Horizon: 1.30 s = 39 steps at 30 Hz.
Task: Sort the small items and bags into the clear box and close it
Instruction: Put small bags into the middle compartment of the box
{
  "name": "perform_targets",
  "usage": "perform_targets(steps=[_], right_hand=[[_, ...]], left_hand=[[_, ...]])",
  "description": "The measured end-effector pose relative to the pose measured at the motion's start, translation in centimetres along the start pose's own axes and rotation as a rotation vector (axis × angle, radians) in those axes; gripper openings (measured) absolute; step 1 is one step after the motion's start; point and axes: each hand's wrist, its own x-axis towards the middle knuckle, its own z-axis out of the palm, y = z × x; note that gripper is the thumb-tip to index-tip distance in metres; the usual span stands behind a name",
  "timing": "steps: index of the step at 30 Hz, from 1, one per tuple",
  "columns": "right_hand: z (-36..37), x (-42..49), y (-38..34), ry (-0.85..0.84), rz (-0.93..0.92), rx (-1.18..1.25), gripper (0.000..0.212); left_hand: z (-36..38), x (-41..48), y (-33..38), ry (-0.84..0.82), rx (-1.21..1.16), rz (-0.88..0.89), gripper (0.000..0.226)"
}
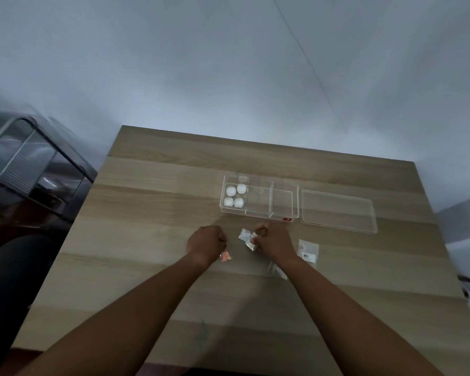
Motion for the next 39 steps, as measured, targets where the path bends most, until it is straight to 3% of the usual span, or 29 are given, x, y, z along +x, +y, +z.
perform_targets(steps=[4, 9, 11, 17, 21, 26, 29, 34, 39], right_hand=[[0.9, 0.0, 0.1, -0.012, -0.065, -0.2, 0.028], [0.8, 0.1, -0.3, -0.02, -0.056, -0.223, 0.005], [0.8, -0.1, -0.5, -0.031, -0.063, -0.218, 0.013], [0.5, -0.6, -0.5, 0.024, -0.03, 0.006, 0.005], [-1.1, -1.1, 0.1, 0.077, 0.073, 0.219, 0.013], [-3.4, -1.7, 2.0, 0.111, 0.107, 0.344, 0.008], [-4.5, -2.1, 2.8, 0.148, 0.131, 0.406, 0.005], [-5.8, -2.7, 4.5, 0.229, 0.151, 0.39, 0.008], [-7.3, -3.4, 6.3, 0.282, 0.191, 0.452, 0.002]], left_hand=[[-0.4, -0.1, -0.7, -0.003, 0.001, 0.002, 0.012], [-0.7, -0.3, -1.0, -0.032, 0.061, 0.053, 0.014], [-0.7, -0.4, -1.0, -0.054, 0.073, 0.076, 0.015], [-2.8, 0.4, -1.0, -0.135, -0.076, 0.108, 0.007], [-5.1, 0.8, 0.3, -0.172, -0.261, 0.096, 0.015], [-7.8, 2.5, 3.8, -0.181, -0.302, 0.202, 0.024], [-8.5, 4.3, 6.9, -0.13, -0.227, 0.291, 0.023], [-7.7, 7.6, 12.3, -0.127, 0.102, 0.464, 0.02], [-5.7, 9.9, 14.8, -0.129, 0.402, 0.511, 0.022]])
